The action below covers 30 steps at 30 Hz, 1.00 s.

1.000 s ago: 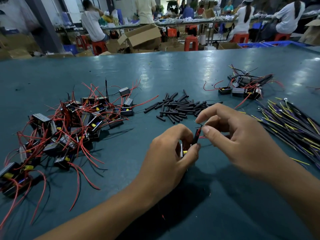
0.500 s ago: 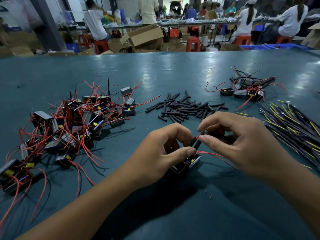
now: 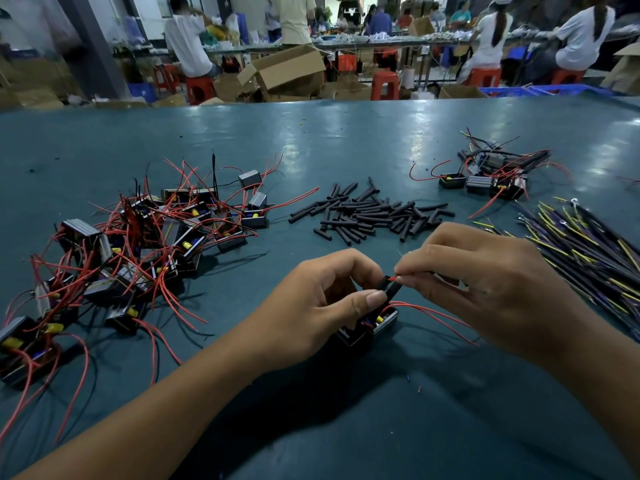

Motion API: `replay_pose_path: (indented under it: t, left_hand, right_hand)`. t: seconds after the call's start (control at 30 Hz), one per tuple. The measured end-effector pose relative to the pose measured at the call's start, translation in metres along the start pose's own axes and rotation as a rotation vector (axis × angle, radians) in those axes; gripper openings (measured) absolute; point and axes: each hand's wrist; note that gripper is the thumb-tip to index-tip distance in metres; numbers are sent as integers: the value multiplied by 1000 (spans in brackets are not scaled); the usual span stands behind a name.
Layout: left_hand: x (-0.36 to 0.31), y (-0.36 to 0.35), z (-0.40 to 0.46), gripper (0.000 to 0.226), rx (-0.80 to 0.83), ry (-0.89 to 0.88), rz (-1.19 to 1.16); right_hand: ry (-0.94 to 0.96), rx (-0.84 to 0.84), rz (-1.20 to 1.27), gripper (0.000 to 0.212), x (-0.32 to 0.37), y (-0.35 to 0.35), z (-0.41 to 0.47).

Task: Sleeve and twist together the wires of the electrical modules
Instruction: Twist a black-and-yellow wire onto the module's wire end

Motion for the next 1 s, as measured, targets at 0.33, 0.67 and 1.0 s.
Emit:
replay_pose_path:
  t: [0.33,0.67,1.0]
  left_hand:
    - [-3,-4,0,10,-44,-26,6]
    - [-19,-8,-1,12,-154,-268,362]
    - [-23,-14,-5,6,-161,-192,180]
  right_hand:
    - [91,59,-100,25,0,9,2]
    - [0,59,56,18,6,12,2]
    - [-59,89,131,20,10,15,2]
Point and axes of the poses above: each hand's wrist, its own z-axis towards the middle knuckle, its own y-axis out of the back of the hand, x = y × z, and after that the axes turned 6 degrees about -z, right-handed
